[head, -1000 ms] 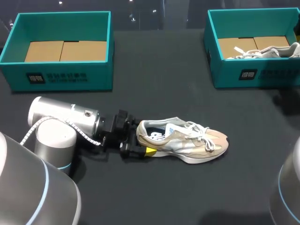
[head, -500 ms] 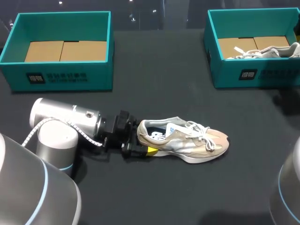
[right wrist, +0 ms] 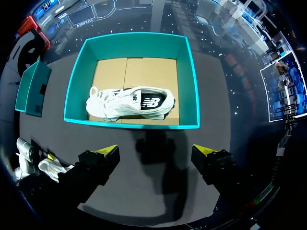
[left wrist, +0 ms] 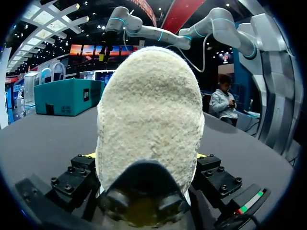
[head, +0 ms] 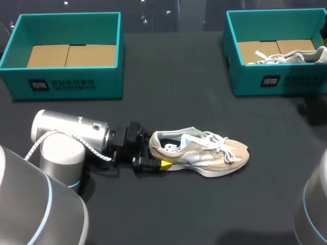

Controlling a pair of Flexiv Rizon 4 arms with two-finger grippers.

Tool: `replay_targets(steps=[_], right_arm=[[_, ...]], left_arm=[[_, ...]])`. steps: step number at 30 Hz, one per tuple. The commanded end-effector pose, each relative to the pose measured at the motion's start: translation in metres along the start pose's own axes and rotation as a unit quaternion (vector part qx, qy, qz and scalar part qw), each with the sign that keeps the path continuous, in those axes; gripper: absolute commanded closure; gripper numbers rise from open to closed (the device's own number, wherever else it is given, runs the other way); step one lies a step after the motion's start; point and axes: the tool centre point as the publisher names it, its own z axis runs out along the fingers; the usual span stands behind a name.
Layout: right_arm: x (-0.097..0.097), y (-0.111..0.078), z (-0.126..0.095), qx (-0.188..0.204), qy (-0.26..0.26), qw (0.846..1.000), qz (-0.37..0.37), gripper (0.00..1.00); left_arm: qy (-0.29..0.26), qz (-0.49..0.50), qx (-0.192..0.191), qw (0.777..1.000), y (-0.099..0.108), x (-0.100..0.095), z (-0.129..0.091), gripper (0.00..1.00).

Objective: Take the shoe out of the shoebox, open the shoe tongue, remove and reinsert the insole, then place the shoe into the shoebox

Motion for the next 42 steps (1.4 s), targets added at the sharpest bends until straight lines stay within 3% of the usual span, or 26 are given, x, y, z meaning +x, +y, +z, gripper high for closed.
replay_targets(steps=[1,17,20,26,31,36,40,42], right_arm=[[0.0,-0.001,0.0,0.0,-0.001,1.0,0.0,0.0],[0.0,-0.001,0.0,0.0,-0.001,1.0,0.0,0.0],[0.021,-0.011,0.0,0.019,-0.021,1.0,0.011,0.0],[0.07,-0.054,0.0,0.037,-0.022,0.999,0.032,0.0],[0.11,-0.088,-0.005,0.038,0.004,0.998,0.042,0.0],[0.147,-0.119,-0.012,0.033,-0.001,0.998,0.05,0.0],[0.173,-0.132,-0.026,0.033,0.025,0.998,0.04,0.0],[0.174,-0.131,-0.031,0.031,0.025,0.999,0.033,0.0]], left_arm=[[-0.001,0.0,0.0,1.0,0.002,0.001,0.001,1.0],[-0.001,0.0,0.0,1.0,0.002,0.001,0.001,1.0],[-0.001,0.0,0.0,1.0,0.002,0.001,0.001,1.0],[-0.001,0.0,0.0,1.0,0.002,0.001,0.001,1.0],[-0.001,0.0,0.0,1.0,0.002,0.001,0.001,1.0],[-0.001,0.0,0.0,1.0,0.002,0.001,0.001,1.0],[-0.001,0.0,0.0,1.0,0.002,0.001,0.001,1.0],[-0.001,0.0,0.0,1.0,0.002,0.001,0.001,1.0]])
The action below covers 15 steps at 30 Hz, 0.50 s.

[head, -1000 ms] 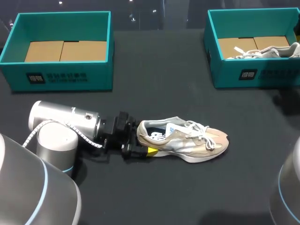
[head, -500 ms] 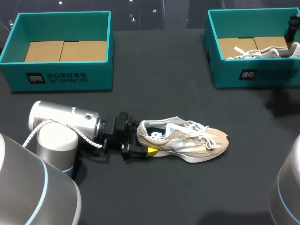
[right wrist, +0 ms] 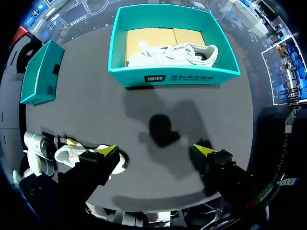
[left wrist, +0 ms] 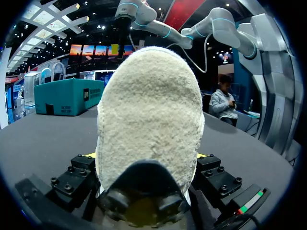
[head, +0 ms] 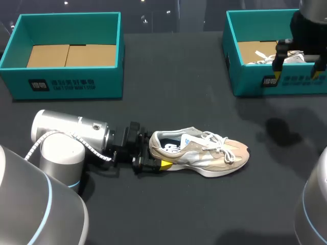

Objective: Take the shoe out of the shoebox, open the shoe tongue, remove and reinsert the insole, then place the shoe into the shoebox

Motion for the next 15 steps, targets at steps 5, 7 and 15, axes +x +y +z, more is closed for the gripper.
replay_targets(steps=[5,7,15], right_arm=[[0.001,-0.016,-0.01,-0.025,-0.003,1.0,-0.005,0.0],[0.001,-0.016,-0.01,-0.025,-0.003,1.0,-0.005,0.0],[0.05,-0.037,-0.003,-0.051,0.01,0.999,0.003,0.0]], left_arm=[[-0.001,0.0,0.0,1.0,0.002,0.001,0.001,1.0],[-0.001,0.0,0.0,1.0,0.002,0.001,0.001,1.0],[-0.001,0.0,0.0,1.0,0.002,0.001,0.001,1.0]])
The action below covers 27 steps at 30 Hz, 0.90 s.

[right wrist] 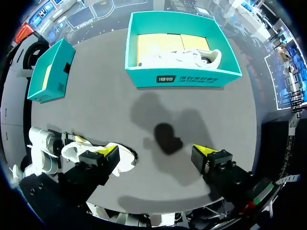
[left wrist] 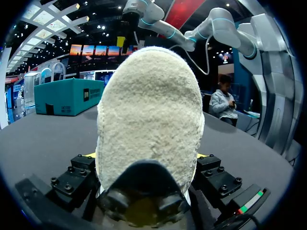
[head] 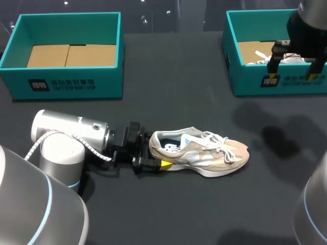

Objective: Take the shoe out of the shoebox, open the shoe tongue, remove and reinsert the insole, then place the shoe into the shoebox

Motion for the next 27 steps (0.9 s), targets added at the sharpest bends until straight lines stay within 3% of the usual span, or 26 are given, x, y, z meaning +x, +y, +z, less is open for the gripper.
replay_targets(steps=[1,9,14,25,27], right_arm=[[0.039,-0.026,0.013,-0.02,-0.001,1.0,-0.009,0.0],[0.115,-0.073,0.02,-0.014,-0.008,0.999,-0.038,0.0],[0.145,-0.091,0.024,0.007,-0.003,0.997,-0.074,0.0],[0.145,-0.091,0.024,0.007,-0.003,0.997,-0.074,0.0],[0.159,-0.097,0.028,0.002,-0.007,0.997,-0.076,0.0]], left_arm=[[-0.001,0.0,0.0,1.0,0.002,0.001,0.001,1.0],[-0.001,0.0,0.0,1.0,0.002,0.001,0.001,1.0],[-0.001,0.0,0.0,1.0,0.002,0.001,0.001,1.0],[-0.001,0.0,0.0,1.0,0.002,0.001,0.001,1.0],[-0.001,0.0,0.0,1.0,0.002,0.001,0.001,1.0]])
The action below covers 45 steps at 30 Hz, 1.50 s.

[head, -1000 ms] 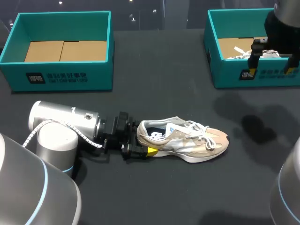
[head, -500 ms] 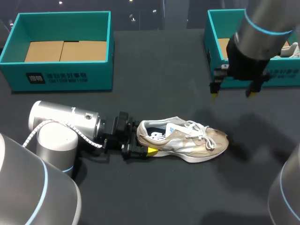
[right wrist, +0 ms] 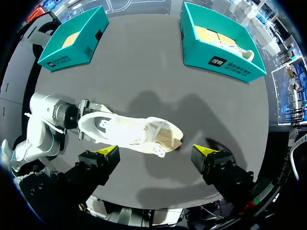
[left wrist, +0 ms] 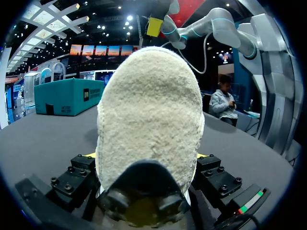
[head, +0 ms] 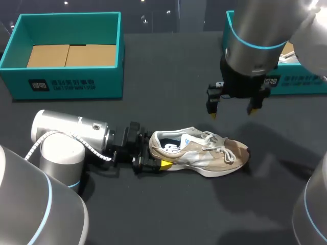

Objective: Take the shoe out of the shoebox, open the shoe tongue, remove and reinsert the insole, then place the shoe into the shoebox

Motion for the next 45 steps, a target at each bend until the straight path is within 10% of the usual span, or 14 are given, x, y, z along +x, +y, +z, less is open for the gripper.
replay_targets(steps=[1,13,45], right_arm=[[0.03,-0.003,0.009,-0.003,-0.019,1.0,-0.005,0.0],[0.12,-0.016,0.034,0.021,-0.061,0.997,-0.053,0.0],[0.111,-0.005,0.087,-0.01,-0.131,0.991,0.034,0.0]], left_arm=[[-0.001,0.0,0.0,1.0,0.002,0.001,0.001,1.0],[-0.001,0.0,0.0,1.0,0.002,0.001,0.001,1.0],[-0.001,0.0,0.0,1.0,0.002,0.001,0.001,1.0]])
